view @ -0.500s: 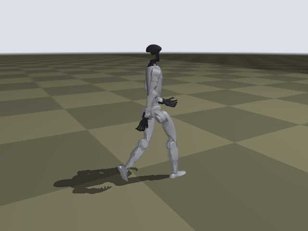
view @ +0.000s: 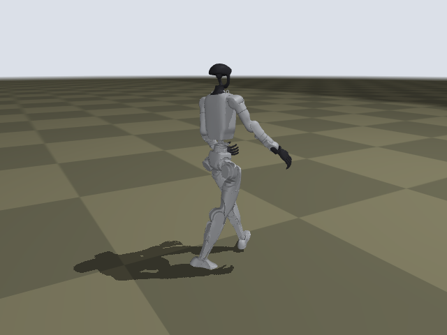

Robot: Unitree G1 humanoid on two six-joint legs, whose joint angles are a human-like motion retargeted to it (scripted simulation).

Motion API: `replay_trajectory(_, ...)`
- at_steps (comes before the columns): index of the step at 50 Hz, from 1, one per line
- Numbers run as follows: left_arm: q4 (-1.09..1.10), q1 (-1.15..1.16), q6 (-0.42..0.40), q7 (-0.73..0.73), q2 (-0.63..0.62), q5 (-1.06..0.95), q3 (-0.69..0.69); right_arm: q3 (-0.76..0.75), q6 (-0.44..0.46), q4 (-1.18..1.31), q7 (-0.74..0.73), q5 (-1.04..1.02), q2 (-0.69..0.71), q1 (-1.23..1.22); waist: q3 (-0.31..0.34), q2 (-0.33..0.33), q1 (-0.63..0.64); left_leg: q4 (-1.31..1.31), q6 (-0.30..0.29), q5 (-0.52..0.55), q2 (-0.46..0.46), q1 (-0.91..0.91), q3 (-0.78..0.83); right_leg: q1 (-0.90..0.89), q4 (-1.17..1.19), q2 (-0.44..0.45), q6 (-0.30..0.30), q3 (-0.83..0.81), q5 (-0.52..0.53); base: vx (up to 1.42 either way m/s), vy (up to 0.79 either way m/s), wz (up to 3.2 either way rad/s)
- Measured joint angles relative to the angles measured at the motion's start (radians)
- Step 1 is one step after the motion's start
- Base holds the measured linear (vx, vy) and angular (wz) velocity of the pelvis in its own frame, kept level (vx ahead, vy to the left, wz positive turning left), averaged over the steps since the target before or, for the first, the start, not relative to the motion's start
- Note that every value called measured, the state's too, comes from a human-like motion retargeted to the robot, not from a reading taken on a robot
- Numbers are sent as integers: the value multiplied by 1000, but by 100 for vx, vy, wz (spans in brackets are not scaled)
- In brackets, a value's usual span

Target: Walk run

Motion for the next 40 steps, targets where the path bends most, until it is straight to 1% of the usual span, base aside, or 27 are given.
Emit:
replay_trajectory(2, 25, -3, -5, 10, -8, -9, 11, -11, -8, 29, -18, 0, 41, 40, -11, -7, 35, 26, 6, 64, 10, 24, -7, 22, 57, -20, 44, -22, 194, 108, 1, -18)
replay_trajectory(3, 36, -4, -7, 13, -8, -16, 12, -13, -17, 48, -17, -6, 63, 68, -22, -4, 39, 45, 6, 83, 12, 35, -30, 25, 95, -24, 68, -34, 309, 124, 3, 30)
replay_trajectory(5, 49, 1, -5, 18, -7, -34, 18, 2, -32, 93, 13, -41, 106, 140, -44, 7, 34, 110, 26, 62, 22, 27, -163, -12, 226, 0, 83, 38, 501, 131, 3, 66)
replay_trajectory(7, 57, -4, 5, 17, 0, -56, 13, 29, -22, 152, 48, -93, 135, 224, -37, 12, 9, 191, 33, -23, 3, 66, -233, -92, 504, -17, 56, 19, 553, 127, 1, 108)
replay_trajectory(8, 61, -20, 13, 18, 5, -66, 7, 41, -10, 187, 58, -113, 144, 261, -28, 18, 10, 213, 33, -52, 17, 106, -198, -123, 614, -38, 43, 6, 553, 113, 4, 103)
replay_trajectory(9, 65, -41, 20, 22, 11, -72, -1, 48, 3, 224, 59, -129, 155, 298, -29, 49, 8, 210, 33, -63, 44, 134, -198, -150, 643, -15, 26, -8, 535, 105, 10, 100)
replay_trajectory(10, 70, -64, 25, 28, 18, -77, -10, 52, 15, 263, 57, -143, 168, 333, -35, 92, 6, 193, 33, -65, 76, 157, -216, -177, 631, 30, 7, -22, 509, 93, 11, 133)
replay_trajectory(12, 71, -102, 21, 36, 23, -76, -29, 48, 37, 344, 39, -158, 189, 415, -34, 122, -25, 167, 33, -75, 50, 202, -289, -261, 663, 52, -11, 1, 389, 88, 4, 181)
replay_trajectory(15, 54, -141, 7, 29, 36, -63, -57, 18, 56, 445, 31, -166, 236, 542, -28, 144, -92, 77, 26, -56, -1, 289, -413, -390, 636, 33, -20, 39, 223, 98, -10, 226)
replay_trajectory(17, 30, -159, 1, 13, 48, -59, -79, 0, 61, 452, 72, -176, 274, 640, -19, 152, -141, 28, 32, -53, -43, 346, -506, -456, 527, -14, -17, 33, 155, 81, -20, 233)
replay_trajectory(20, -6, -177, 3, -14, 71, -61, -93, 0, 80, 452, 154, -210, 322, 765, -10, 144, -224, -7, 33, -66, -99, 422, -630, -536, 310, -114, 15, 2, 137, 94, -32, 210)
replay_trajectory(22, -17, -182, 11, -23, 83, -69, -89, 4, 107, 452, 185, -246, 338, 823, 0, 130, -273, -16, 33, -87, -132, 480, -697, -587, 167, -155, 28, 20, 111, 86, -34, 169)
replay_trajectory(23, -18, -185, 16, -26, 89, -76, -85, 5, 123, 452, 197, -265, 342, 845, 7, 125, -296, -19, 33, -95, -143, 513, -727, -615, 104, -159, 26, 51, 93, 93, -41, 129)
replay_trajectory(24, -13, -187, 21, -28, 95, -83, -78, 6, 141, 452, 209, -282, 342, 858, 16, 121, -308, -23, 28, -102, -149, 547, -747, -638, 42, -155, 50, 101, 79, 92, -42, 96)
replay_trajectory(26, 6, -186, 25, -28, 102, -93, -65, 7, 175, 452, 233, -302, 334, 868, 32, 115, -311, -27, 8, -104, -150, 613, -763, -670, -64, -139, 137, 207, 51, 96, -46, 35)
replay_trajectory(27, 18, -181, 24, -25, 103, -94, -60, 8, 190, 452, 242, -302, 327, 866, 37, 114, -309, -24, -8, -96, -148, 641, -763, -679, -96, -136, 173, 229, 41, 112, -58, 9)
replay_trajectory(28, 31, -172, 22, -18, 101, -95, -56, 9, 204, 452, 247, -298, 319, 856, 37, 113, -311, -15, -29, -78, -144, 663, -764, -682, -101, -137, 184, 203, 41, 112, -59, 17)
replay_trajectory(30, 54, -146, 15, -2, 89, -96, -47, 2, 229, 452, 238, -284, 298, 817, 20, 110, -318, 11, -88, -6, -141, 685, -755, -683, -47, -114, 150, 237, 48, 105, -53, 33)
replay_trajectory(32, 70, -105, 8, 2, 72, -98, -46, -22, 236, 452, 194, -262, 276, 766, -7, 114, -353, 69, -173, 145, -120, 692, -745, -676, 31, -147, 133, 109, 89, 115, -53, 109)
replay_trajectory(33, 76, -80, 7, -4, 62, -96, -43, -33, 230, 452, 165, -247, 267, 741, -19, 120, -391, 121, -220, 254, -101, 691, -746, -657, 47, -154, 142, 105, 155, 122, -57, 140)
replay_trajectory(34, 81, -56, 8, -12, 50, -88, -36, -35, 213, 452, 143, -224, 255, 714, -34, 130, -406, 191, -282, 368, -81, 672, -728, -645, 76, -140, 118, 157, 153, 121, -57, 109)
replay_trajectory(35, 87, -32, 11, -21, 37, -77, -27, -33, 191, 452, 124, -197, 243, 684, -49, 142, -409, 270, -351, 485, -59, 645, -700, -635, 110, -115, 78, 238, 115, 115, -52, 62)
replay_trajectory(36, 92, -15, 8, -18, 27, -68, -42, -35, 168, 452, 129, -165, 232, 646, -45, 145, -399, 409, -390, 553, -38, 594, -678, -612, 140, -75, 39, 287, 66, 111, -49, 54)
replay_trajectory(37, 97, -3, 4, -13, 19, -61, -58, -35, 152, 452, 138, -134, 220, 603, -39, 148, -392, 551, -421, 611, -10, 541, -654, -584, 162, -55, 7, 282, 27, 104, -49, 66)
replay_trajectory(38, 100, 1, -1, -3, 17, -60, -74, -31, 148, 452, 156, -105, 207, 552, -30, 150, -388, 700, -438, 647, 31, 483, -628, -544, 166, -78, -9, 167, 9, 102, -54, 63)
replay_trajectory(39, 106, -6, -2, 0, 15, -62, -81, -25, 154, 452, 170, -81, 191, 492, -32, 134, -384, 776, -419, 642, 31, 431, -611, -510, 158, -106, -18, 111, -1, 101, -58, 57)
replay_trajectory(40, 113, -18, 0, 0, 14, -64, -84, -18, 166, 451, 183, -59, 173, 427, -39, 109, -379, 816, -382, 616, 11, 383, -600, -480, 142, -137, -22, 84, -8, 92, -51, 27)
